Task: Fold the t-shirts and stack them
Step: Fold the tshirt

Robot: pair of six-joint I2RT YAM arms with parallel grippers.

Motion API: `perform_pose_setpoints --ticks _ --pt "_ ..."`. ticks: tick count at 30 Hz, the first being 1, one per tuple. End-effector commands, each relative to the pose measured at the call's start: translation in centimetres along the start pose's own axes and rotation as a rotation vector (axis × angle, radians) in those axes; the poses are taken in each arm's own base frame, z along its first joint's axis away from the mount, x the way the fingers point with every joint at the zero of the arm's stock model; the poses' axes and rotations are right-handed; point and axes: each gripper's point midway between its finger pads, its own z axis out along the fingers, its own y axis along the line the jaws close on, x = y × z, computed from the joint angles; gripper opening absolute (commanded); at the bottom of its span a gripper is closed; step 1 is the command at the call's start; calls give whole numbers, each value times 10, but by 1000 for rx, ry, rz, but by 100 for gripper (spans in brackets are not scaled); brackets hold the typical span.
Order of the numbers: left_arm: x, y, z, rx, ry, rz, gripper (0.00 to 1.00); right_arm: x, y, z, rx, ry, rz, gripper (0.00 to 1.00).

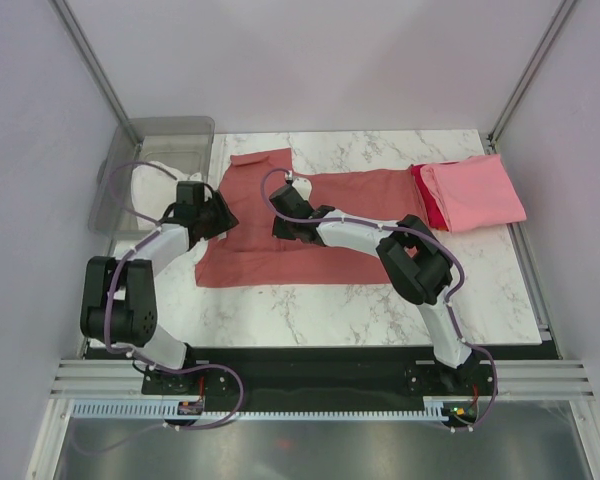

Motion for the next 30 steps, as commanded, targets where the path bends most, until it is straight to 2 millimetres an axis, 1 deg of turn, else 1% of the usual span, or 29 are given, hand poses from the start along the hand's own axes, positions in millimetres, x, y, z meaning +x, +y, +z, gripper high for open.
perform_pose_setpoints --ticks 1,2,3,5,6,7,9,13,14,16,20,23,24,25,26,30 --pt "-15 1 8 -82 -14 101 56 -36 28 -17 -74 -87 7 0" --pt "-14 -1 11 -81 -4 112 56 -35 27 -17 -73 -87 3 0" --pt "-22 -1 13 -104 -25 118 56 -35 27 -17 -78 -83 2 0" --pt "-17 2 21 -132 6 130 53 -35 28 -17 -83 -86 1 0" --pt "-21 3 23 -151 -2 132 53 -33 28 -16 -85 -82 -2 0" --pt "-16 7 27 -169 19 132 52 -34 29 -17 -87 -84 -2 0" --pt "-17 10 31 -186 17 131 52 -32 28 -16 -89 -80 -4 0" --pt "-12 11 39 -191 41 134 53 -31 28 -16 -93 -79 -5 0" --pt "-9 11 43 -188 58 134 53 -30 27 -15 -93 -77 -6 0" --pt "-5 11 46 -183 74 133 51 -29 26 -14 -91 -77 -4 0" --pt "1 10 52 -170 102 129 41 -27 26 -12 -91 -73 -5 0" --pt "3 10 55 -171 114 132 23 -28 25 -13 -87 -75 -4 0" --pt "3 10 54 -173 111 132 15 -27 25 -13 -89 -74 -5 0" --pt "1 10 53 -173 107 132 10 -27 24 -13 -87 -73 -6 0" --pt "0 11 52 -176 104 133 2 -27 25 -13 -87 -74 -7 0" --pt "-12 10 39 -194 55 135 2 -31 25 -16 -87 -84 -4 0"
